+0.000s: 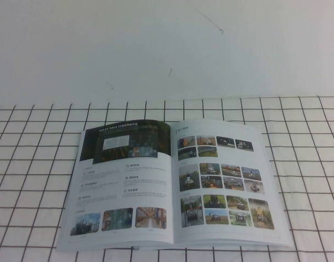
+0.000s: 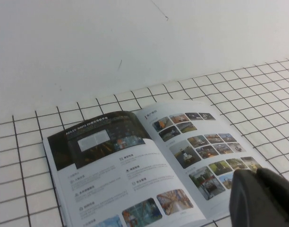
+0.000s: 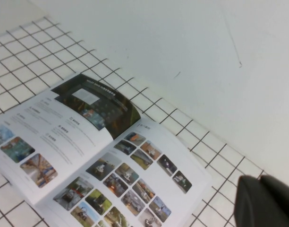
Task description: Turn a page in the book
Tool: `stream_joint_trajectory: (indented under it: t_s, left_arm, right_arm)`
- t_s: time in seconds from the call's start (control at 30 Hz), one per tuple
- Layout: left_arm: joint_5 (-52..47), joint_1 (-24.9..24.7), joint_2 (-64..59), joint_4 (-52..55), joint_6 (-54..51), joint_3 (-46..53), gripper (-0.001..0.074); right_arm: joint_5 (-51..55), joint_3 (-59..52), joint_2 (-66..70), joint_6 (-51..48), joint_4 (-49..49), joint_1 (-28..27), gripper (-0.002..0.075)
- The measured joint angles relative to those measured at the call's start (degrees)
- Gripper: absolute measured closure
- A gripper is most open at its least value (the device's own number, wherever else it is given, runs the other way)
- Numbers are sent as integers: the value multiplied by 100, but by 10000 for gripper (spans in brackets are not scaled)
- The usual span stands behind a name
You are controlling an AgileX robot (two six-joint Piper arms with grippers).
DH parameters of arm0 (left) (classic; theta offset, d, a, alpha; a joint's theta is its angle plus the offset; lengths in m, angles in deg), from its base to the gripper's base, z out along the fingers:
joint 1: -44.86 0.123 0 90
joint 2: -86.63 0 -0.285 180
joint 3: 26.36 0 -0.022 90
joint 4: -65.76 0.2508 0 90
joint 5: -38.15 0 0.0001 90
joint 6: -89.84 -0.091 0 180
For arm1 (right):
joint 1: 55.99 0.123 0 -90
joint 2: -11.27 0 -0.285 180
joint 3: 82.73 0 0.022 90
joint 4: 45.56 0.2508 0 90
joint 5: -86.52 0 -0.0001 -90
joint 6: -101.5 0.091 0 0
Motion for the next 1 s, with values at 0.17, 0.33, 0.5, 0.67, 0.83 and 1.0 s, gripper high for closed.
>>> stream_joint_trajectory:
  t_s: [0.17,0.33,0.5,0.67,0.83,1.0]
  left_arm:
    - [47,0,564,-162,327,651,738]
    - [88,0,821,-506,373,1129,738]
    - [527,0,857,-531,397,1582,738]
    - [1969,0,857,-531,397,2298,738]
    - [3176,0,857,-531,397,2984,738]
    - [3311,0,857,-564,397,3413,738]
  right_arm:
    - [-142,-621,-1023,284,-140,0,728]
    - [-463,-1574,-2183,450,-162,0,728]
    - [-941,-2797,-3033,537,-212,0,728]
    - [-1734,-3810,-3222,548,-256,0,728]
    - [-2156,-4461,-3222,548,-270,0,728]
    - [-2156,-4953,-3222,548,-270,0,728]
